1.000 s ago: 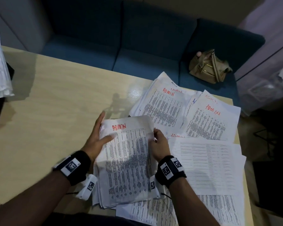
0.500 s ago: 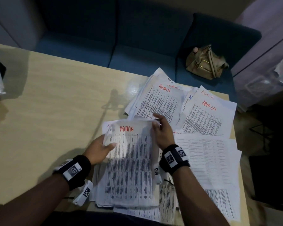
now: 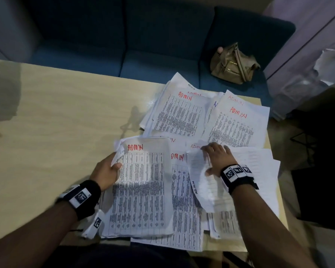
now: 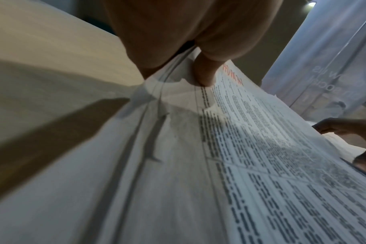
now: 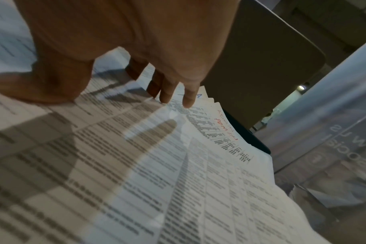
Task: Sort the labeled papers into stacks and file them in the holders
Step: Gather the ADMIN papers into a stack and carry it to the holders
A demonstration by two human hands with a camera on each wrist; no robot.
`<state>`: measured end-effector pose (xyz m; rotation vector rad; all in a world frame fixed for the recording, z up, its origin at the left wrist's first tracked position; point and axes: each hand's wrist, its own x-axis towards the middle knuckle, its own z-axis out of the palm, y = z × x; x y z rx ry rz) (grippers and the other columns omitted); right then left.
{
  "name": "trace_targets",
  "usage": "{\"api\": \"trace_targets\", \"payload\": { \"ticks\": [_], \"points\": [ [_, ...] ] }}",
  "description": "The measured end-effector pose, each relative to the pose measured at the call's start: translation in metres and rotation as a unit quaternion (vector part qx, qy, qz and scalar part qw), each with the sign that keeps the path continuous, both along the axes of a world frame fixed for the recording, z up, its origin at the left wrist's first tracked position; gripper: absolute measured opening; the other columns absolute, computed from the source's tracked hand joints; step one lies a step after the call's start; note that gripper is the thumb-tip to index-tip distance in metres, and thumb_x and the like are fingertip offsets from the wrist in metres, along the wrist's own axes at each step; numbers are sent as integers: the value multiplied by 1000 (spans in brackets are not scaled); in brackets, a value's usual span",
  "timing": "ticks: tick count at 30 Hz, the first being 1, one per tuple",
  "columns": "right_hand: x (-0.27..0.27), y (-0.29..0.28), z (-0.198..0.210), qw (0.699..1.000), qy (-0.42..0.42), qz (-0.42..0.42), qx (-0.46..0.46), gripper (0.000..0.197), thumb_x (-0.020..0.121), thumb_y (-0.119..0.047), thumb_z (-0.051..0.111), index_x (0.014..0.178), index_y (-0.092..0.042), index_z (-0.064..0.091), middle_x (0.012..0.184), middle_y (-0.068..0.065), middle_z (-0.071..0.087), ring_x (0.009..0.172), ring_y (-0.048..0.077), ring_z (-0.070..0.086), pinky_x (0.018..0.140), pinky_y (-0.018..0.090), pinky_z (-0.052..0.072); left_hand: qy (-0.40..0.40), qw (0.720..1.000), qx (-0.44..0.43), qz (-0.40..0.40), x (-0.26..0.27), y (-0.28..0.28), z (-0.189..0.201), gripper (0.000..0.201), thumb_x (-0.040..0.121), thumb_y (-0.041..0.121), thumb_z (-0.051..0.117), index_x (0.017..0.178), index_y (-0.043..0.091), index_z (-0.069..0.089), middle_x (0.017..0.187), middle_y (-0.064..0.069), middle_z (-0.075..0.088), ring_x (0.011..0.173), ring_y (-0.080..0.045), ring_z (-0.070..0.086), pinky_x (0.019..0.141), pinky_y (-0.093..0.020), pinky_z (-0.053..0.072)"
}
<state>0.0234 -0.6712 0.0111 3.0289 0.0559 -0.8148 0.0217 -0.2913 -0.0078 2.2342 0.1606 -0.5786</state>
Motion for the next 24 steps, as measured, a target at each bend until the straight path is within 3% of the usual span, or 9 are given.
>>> {"api": "trace_targets", "payload": {
  "ticks": [4, 6, 8, 10, 14, 17, 20, 22, 24],
  "points": [
    [6, 0, 9, 991, -126, -8, 44, 25, 87, -38, 62, 109, -26, 59, 119, -4, 59, 123, 19, 48, 116, 42, 15, 12, 1000, 13, 9, -1, 7, 3, 39, 98, 14, 46, 137, 20, 48, 132, -11, 59, 106, -26, 55, 85, -29, 37],
    [5, 5, 22, 978, -173, -34, 112, 17, 91, -36, 58, 100, -23, 61, 102, 0, 69, 107, 22, 59, 108, 37, 28, 20, 999, 0, 31, -3, 11, 3, 41, 99, 12, 46, 139, 20, 47, 136, -10, 57, 117, -30, 53, 89, -29, 35],
    [1, 13, 39, 966, -177, -75, 172, 15, 92, -32, 58, 101, -20, 60, 92, 5, 73, 92, 28, 65, 81, 30, 41, 33, 998, -16, 47, -5, 15, 1, 43, 99, 11, 46, 142, 19, 43, 141, -8, 52, 126, -31, 49, 93, -29, 33],
    [-3, 22, 51, 959, -180, -117, 185, 17, 92, -33, 56, 104, -22, 59, 93, 5, 73, 89, 30, 65, 68, 31, 43, 46, 997, -28, 57, -6, 16, -1, 44, 100, 12, 46, 143, 18, 42, 143, -9, 51, 128, -31, 48, 94, -31, 34],
    [-5, 34, 46, 930, -186, -220, 228, 19, 94, -33, 54, 101, -16, 60, 95, 9, 71, 87, 31, 63, 68, 33, 45, 53, 997, -29, 54, -6, 12, 3, 45, 100, 12, 45, 144, 19, 41, 139, -11, 53, 119, -31, 52, 89, -30, 34],
    [-11, 41, 26, 908, -143, -333, 210, 25, 96, -26, 51, 109, -7, 60, 107, 14, 67, 93, 29, 60, 71, 26, 36, 54, 996, -27, 58, -6, 12, 6, 45, 100, 12, 44, 144, 19, 40, 142, -11, 51, 124, -31, 50, 90, -30, 33],
    [-22, 50, 4, 888, -92, -404, 197, 26, 97, -22, 49, 114, -4, 57, 111, 15, 66, 92, 29, 60, 70, 24, 39, 52, 997, -21, 56, -9, 12, 11, 47, 100, 11, 44, 146, 18, 37, 146, -10, 46, 131, -32, 44, 96, -33, 32],
    [-27, 59, -4, 897, -76, -397, 179, 29, 91, -24, 56, 113, -6, 55, 104, 9, 62, 85, 26, 57, 66, 27, 46, 61, 996, -28, 59, -12, 13, 13, 47, 100, 12, 44, 146, 20, 36, 147, -9, 45, 131, -30, 43, 96, -32, 32],
    [-32, 66, -11, 924, -86, -351, 121, 41, 83, -36, 65, 113, -12, 50, 107, 6, 57, 94, 27, 57, 76, 37, 53, 70, 996, -31, 55, -16, 13, 14, 47, 100, 12, 43, 146, 21, 36, 146, -7, 46, 128, -29, 45, 93, -29, 30]
  ]
}}
